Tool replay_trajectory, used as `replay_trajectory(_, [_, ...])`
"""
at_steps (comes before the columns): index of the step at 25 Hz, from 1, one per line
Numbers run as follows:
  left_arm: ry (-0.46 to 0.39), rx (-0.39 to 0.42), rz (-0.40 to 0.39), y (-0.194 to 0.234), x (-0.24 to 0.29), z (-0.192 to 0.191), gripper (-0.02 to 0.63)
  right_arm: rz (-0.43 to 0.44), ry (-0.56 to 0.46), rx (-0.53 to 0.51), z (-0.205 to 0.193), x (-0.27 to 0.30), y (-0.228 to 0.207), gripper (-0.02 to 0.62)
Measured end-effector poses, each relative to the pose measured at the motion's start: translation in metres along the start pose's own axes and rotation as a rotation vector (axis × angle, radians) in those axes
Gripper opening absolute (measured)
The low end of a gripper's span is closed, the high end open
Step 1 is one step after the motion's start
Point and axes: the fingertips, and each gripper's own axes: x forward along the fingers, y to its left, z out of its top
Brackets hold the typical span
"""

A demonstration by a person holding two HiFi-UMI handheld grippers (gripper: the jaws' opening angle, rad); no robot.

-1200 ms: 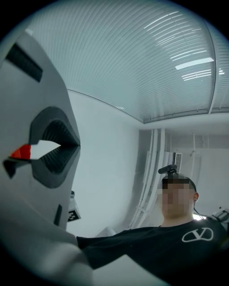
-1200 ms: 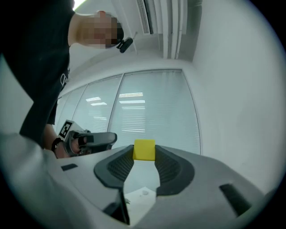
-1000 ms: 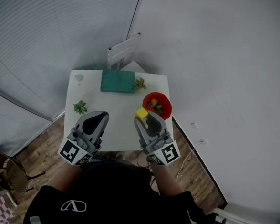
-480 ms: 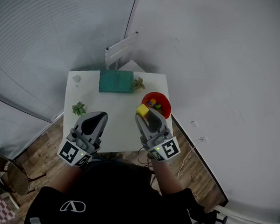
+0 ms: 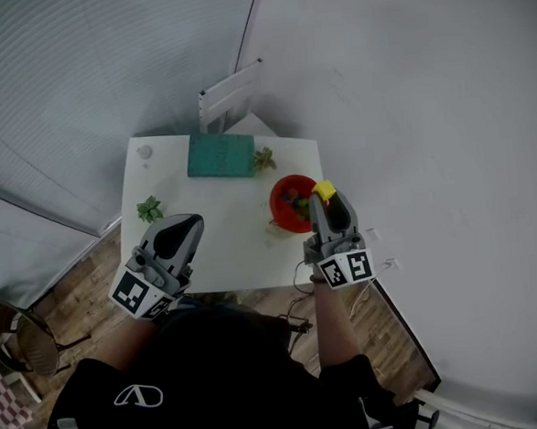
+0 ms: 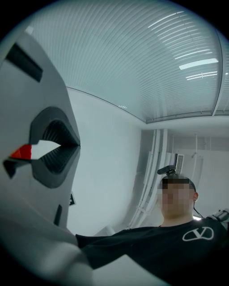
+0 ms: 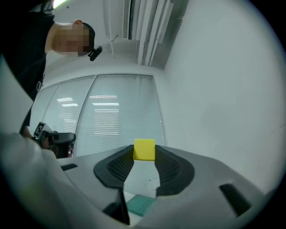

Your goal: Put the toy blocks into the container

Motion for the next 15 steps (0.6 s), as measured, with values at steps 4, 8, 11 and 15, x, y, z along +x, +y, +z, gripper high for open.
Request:
replay_trajectory(4, [0.002,0.001,0.001,0.000,0.002,-0.001,0.005,-0.075,0.000,0.004,0.001,-0.011,-0.033,0.147])
replay_trajectory(8, [-0.033,0.017,0.013,0.000,0.007,0.011,0.005,-0.109,0.018,-0.001,-0.006,-0.017,-0.044,0.147])
replay_trajectory(11, [-0.029,0.015,0.012,0.000,0.008,0.009,0.005,-0.127,0.053,-0.017,-0.018,-0.016,-0.050,0.147])
replay_trajectory(15, [-0.025,0.012,0.011,0.000,0.007,0.008,0.005,-0.142,0.118,-0.011,-0.049,-0.012,-0.064,0.147])
